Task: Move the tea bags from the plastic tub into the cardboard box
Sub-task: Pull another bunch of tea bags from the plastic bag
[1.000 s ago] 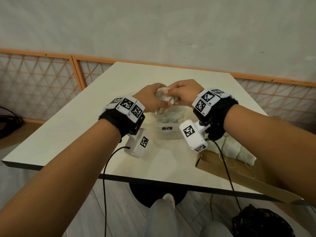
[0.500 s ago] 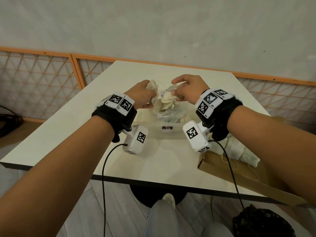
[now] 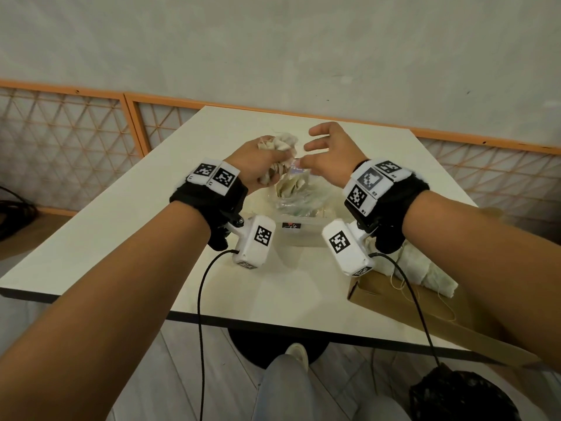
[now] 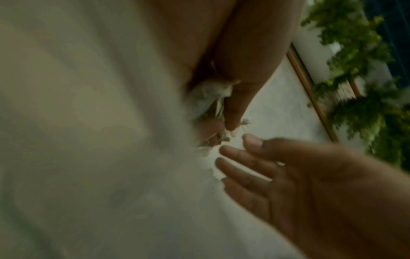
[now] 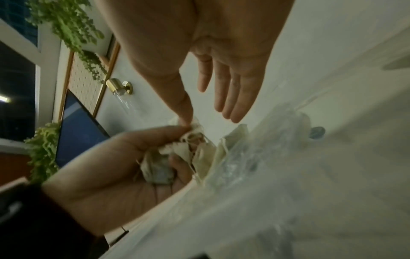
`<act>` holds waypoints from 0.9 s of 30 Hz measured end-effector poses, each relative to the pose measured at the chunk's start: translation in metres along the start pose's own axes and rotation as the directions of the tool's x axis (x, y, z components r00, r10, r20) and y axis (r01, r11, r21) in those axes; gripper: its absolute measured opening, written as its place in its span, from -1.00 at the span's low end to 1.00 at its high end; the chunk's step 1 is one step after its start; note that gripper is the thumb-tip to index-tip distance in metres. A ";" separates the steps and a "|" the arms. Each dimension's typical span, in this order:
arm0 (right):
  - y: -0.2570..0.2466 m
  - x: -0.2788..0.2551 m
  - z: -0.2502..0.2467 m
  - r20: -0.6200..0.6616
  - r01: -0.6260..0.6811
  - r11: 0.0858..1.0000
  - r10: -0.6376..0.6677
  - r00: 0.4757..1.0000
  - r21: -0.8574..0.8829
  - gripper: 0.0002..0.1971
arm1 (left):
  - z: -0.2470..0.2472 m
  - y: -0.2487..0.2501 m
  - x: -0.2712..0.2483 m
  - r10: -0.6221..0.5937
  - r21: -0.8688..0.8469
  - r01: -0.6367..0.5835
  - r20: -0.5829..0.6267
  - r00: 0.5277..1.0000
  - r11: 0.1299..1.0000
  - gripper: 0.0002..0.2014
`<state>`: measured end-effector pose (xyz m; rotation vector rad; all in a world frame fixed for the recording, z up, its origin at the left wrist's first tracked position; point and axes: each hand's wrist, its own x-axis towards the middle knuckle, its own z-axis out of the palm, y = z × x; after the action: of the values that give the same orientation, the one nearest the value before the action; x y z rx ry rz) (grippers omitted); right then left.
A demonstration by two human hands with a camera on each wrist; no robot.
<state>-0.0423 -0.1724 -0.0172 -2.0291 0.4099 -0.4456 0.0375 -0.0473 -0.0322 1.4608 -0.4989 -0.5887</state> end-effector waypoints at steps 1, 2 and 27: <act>0.002 -0.002 0.003 0.058 0.007 1.000 -0.006 0.998 -0.026 -0.43 | -0.001 0.001 0.000 -0.024 -0.066 0.024 0.001 1.000 0.998 -0.87; 0.004 -0.004 0.006 0.129 0.018 0.997 -0.008 0.992 -0.078 -0.41 | -0.001 0.003 0.000 -0.041 -0.116 0.043 0.019 0.999 0.992 -0.89; 0.006 -0.003 0.006 0.157 0.092 0.941 -0.042 0.987 -0.326 -0.76 | 0.001 0.051 -0.016 0.014 -0.440 0.011 0.053 0.999 0.898 -0.92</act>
<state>-0.0428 -0.1691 -0.0253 -2.3934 0.3430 -0.2768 0.0277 -0.0367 0.0199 1.0135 -0.3774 -0.6917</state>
